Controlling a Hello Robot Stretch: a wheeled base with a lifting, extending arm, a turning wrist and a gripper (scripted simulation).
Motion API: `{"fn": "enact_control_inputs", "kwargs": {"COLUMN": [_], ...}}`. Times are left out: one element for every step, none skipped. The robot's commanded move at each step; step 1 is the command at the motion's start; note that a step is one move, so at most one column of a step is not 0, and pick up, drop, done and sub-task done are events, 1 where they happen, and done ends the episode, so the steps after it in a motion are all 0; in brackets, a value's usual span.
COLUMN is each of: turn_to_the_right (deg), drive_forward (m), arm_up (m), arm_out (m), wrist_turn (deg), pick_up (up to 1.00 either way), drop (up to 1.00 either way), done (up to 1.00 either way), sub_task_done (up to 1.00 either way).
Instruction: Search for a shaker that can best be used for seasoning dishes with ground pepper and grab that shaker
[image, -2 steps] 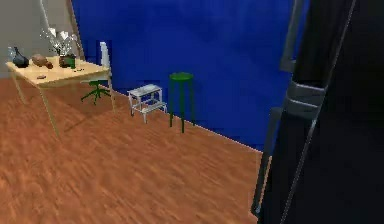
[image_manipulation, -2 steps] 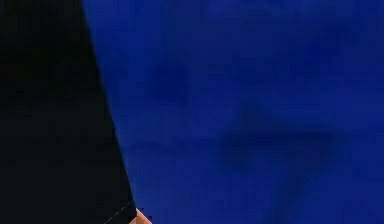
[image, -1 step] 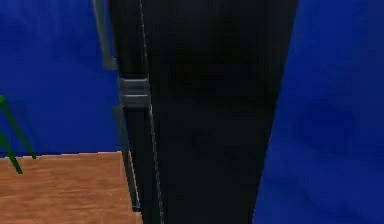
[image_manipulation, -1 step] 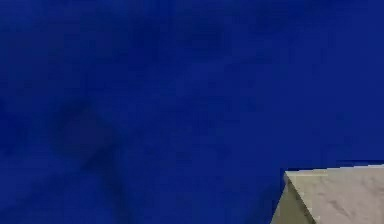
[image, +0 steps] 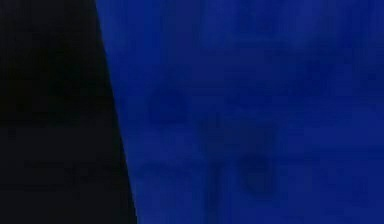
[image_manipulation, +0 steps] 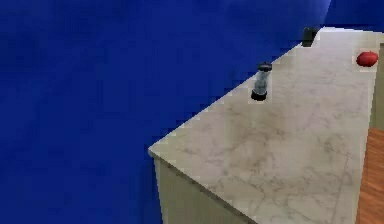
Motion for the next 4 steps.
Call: {"fn": "enact_control_inputs", "kwargs": {"turn_to_the_right": [18.0,45.0,45.0,45.0], "drive_forward": [0.0,0.0,0.0,0.0], "arm_up": [0.0,0.0,0.0,0.0], "arm_out": [0.0,0.0,0.0,0.0], "wrist_turn": [0.0,0.0,0.0,0.0], "pick_up": [0.0,0.0,0.0,0.0], "drop": [0.0,0.0,0.0,0.0], "done": [0.0,0.0,0.0,0.0], "sub_task_done": [0.0,0.0,0.0,0.0]}}
